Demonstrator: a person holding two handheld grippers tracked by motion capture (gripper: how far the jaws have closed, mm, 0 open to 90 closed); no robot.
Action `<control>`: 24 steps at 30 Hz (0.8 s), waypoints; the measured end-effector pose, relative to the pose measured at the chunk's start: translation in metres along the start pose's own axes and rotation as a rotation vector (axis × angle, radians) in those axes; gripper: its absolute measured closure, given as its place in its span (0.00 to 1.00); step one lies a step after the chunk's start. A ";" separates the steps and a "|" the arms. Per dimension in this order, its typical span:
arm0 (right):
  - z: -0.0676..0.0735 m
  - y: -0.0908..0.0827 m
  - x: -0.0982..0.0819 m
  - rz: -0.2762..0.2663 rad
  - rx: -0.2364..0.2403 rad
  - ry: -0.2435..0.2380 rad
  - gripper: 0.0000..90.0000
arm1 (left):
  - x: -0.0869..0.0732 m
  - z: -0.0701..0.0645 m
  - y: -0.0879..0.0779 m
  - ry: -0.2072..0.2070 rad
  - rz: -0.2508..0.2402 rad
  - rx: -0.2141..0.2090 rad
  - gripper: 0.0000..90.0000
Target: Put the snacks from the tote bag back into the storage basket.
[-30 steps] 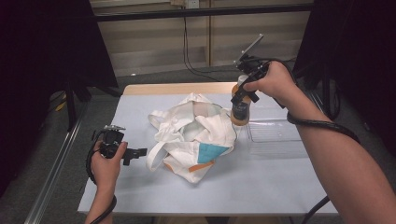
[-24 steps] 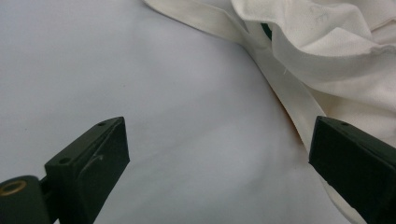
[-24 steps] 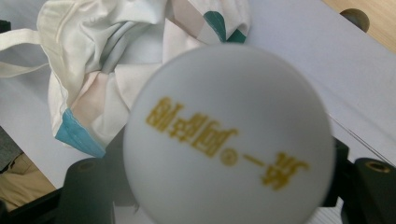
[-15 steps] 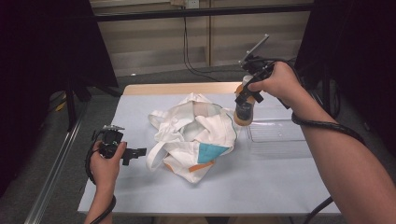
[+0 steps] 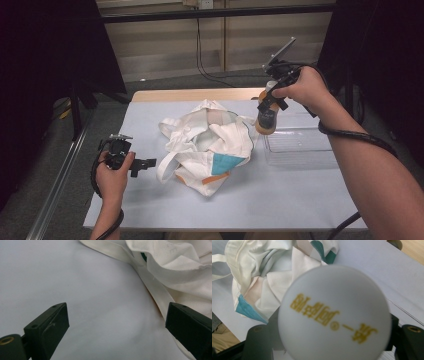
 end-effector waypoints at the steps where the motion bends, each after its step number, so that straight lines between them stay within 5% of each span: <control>1: -0.001 0.000 -0.001 0.000 -0.006 0.003 0.33 | 0.000 0.000 0.000 -0.002 0.001 -0.002 0.05; 24: -0.014 0.001 -0.021 0.043 -0.022 0.032 0.33 | -0.001 0.001 0.000 -0.006 0.006 0.001 0.05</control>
Point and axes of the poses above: each handheld gripper's, and its own axes: y roughly forward along the jaws, x roughly out of its top, z roughly to its left, the point moved 9 cm from there along y, roughly forward along the jaws, and after that the axes turned 12 degrees about -y, right-handed, at the moved point
